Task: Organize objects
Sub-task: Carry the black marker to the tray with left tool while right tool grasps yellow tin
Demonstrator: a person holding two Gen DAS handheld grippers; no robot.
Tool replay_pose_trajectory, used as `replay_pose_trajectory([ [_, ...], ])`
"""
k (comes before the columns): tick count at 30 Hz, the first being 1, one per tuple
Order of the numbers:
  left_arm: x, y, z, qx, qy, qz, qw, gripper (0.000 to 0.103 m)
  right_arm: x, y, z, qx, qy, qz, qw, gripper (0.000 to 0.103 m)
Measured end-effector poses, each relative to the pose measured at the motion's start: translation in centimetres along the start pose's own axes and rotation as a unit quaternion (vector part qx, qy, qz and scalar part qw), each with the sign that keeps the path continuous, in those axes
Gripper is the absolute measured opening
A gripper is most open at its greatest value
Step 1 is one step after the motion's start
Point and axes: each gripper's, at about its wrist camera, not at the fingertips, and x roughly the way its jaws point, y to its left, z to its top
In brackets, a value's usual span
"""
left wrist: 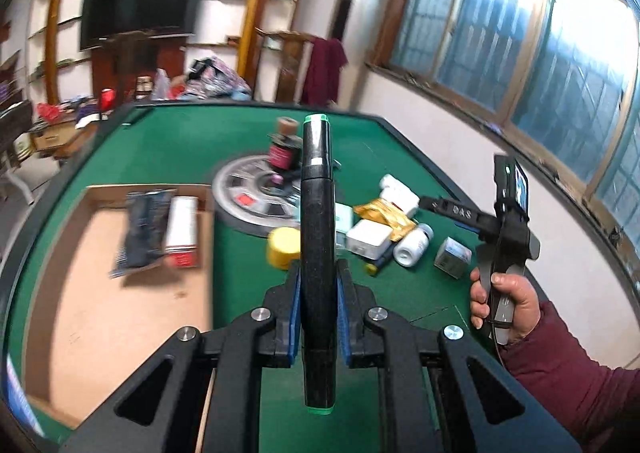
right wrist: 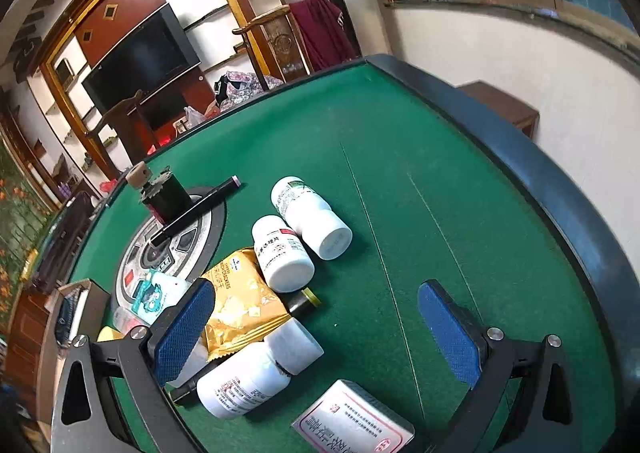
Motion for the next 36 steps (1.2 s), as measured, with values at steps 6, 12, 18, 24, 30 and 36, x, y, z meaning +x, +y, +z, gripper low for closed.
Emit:
replay_pose_trajectory([
  [6,-3.9,4.2,-1.2,-0.034,-0.029,0.038,0.9983,0.015,-2.4,4.5,-1.3,-0.047,0.017,0.084,0.995,0.103],
  [12,-5.2,6.7,-2.6,-0.062,-0.04,0.041,0.9964,0.015,-3.2,13.3,-3.9,-0.15,0.074,0.176,0.97,0.103],
  [18,-5.7,8.6,-3.8,-0.075,-0.041,0.04,0.9956,0.015,-0.8,20.3,-7.2,-0.256,0.067,0.109,0.958,0.089],
  [24,-5.3,10.9,-4.5,-0.094,-0.036,0.035,0.9943,0.015,2.8,21.9,-8.3,-0.297,0.07,0.037,0.951,0.061],
  [30,-4.9,12.3,-5.3,-0.112,-0.029,0.03,0.9929,0.015,4.6,22.5,-7.9,-0.29,0.096,0.039,0.951,0.043],
  [36,-4.6,12.7,-5.8,-0.118,-0.021,0.033,0.9923,0.015,4.4,22.7,-8.0,-0.288,0.098,0.04,0.952,0.043],
])
